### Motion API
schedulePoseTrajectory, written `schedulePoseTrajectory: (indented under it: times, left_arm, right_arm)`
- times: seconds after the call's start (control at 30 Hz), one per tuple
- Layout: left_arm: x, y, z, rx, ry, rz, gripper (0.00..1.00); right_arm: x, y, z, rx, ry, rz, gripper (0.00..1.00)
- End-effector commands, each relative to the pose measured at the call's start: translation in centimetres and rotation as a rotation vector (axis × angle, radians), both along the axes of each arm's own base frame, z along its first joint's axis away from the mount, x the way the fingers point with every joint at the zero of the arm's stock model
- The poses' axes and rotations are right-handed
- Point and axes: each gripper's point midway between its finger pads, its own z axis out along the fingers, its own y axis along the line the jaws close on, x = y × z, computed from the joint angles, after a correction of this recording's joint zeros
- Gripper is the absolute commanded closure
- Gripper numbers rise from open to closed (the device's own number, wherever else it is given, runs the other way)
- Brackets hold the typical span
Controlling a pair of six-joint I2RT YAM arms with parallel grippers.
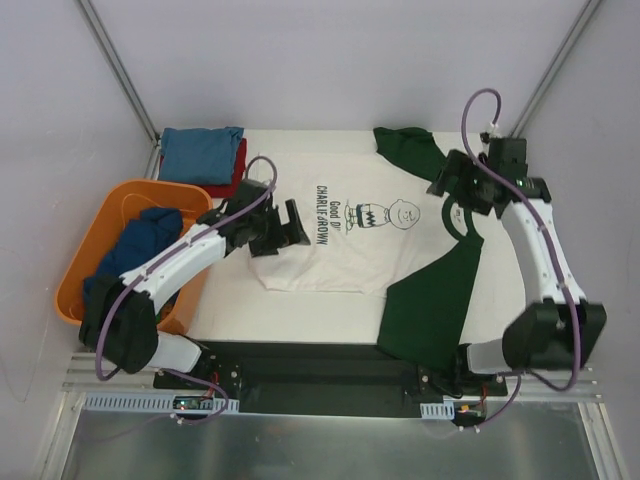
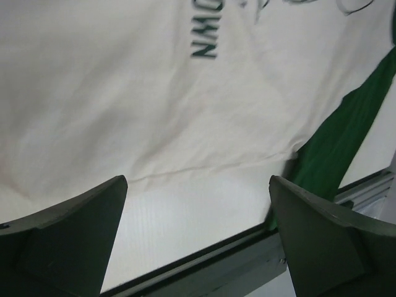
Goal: Fold and stack the t-shirts
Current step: Flatten out the tshirt
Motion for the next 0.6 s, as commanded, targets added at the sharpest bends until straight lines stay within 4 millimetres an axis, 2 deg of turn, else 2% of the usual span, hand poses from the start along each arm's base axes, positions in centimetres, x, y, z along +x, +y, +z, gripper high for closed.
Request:
schedulePoseTrajectory:
  times: [0.0, 0.03, 0.07, 0.1, 0.2, 0.23, 0.27, 0.3, 0.33, 0.4, 0.57]
  left_arm:
    - [-5.2, 4.2, -4.5, 0.083, 0.104, 0.128, 0.01]
    - [-5.7, 4.6, -4.7, 0.083, 0.108, 0.148, 0.01]
    - [-6.1, 4.9, -4.4, 0.074, 0.096, 0.160, 0.01]
    - [-7.1, 5.5, -5.6, 0.093, 0.119, 0.172, 0.01]
    - [-7.9, 6.8, -7.0, 0.122, 0.135, 0.221, 0.08]
    - [-8.0, 7.0, -7.2, 0.126, 0.141, 0.238, 0.12]
    - [-7.9, 7.3, -7.7, 0.145, 0.146, 0.255, 0.27]
    - [-7.8, 7.3, -7.9, 0.152, 0.153, 0.260, 0.38]
    - [-7.8, 7.3, -8.1, 0.158, 0.161, 0.259, 0.43]
    - [-7.7, 7.5, -9.0, 0.183, 0.188, 0.272, 0.49]
    - [-7.3, 8.5, -10.8, 0.257, 0.223, 0.323, 0.50]
  right_arm:
    - [-7.5, 1.2, -5.7, 0.022, 0.112, -0.025, 0.04]
    - [-8.7, 1.6, -5.0, 0.035, 0.076, -0.020, 0.04]
    - [-9.9, 1.8, -5.8, 0.047, 0.089, -0.018, 0.04]
    - [-11.5, 2.2, -7.5, 0.055, 0.128, -0.004, 0.04]
    - [-14.0, 2.1, -7.9, 0.041, 0.132, 0.018, 0.03]
    - [-14.8, 1.7, -8.0, 0.019, 0.128, 0.016, 0.03]
    - [-15.6, 1.3, -8.3, 0.000, 0.147, 0.016, 0.03]
    - [-16.1, 1.0, -8.5, -0.025, 0.154, 0.021, 0.04]
    - [-16.5, 0.4, -8.6, -0.053, 0.157, 0.010, 0.04]
    - [-17.5, -0.1, -9.2, -0.076, 0.189, -0.006, 0.03]
    - [-17.7, -0.1, -9.2, -0.076, 0.179, -0.006, 0.04]
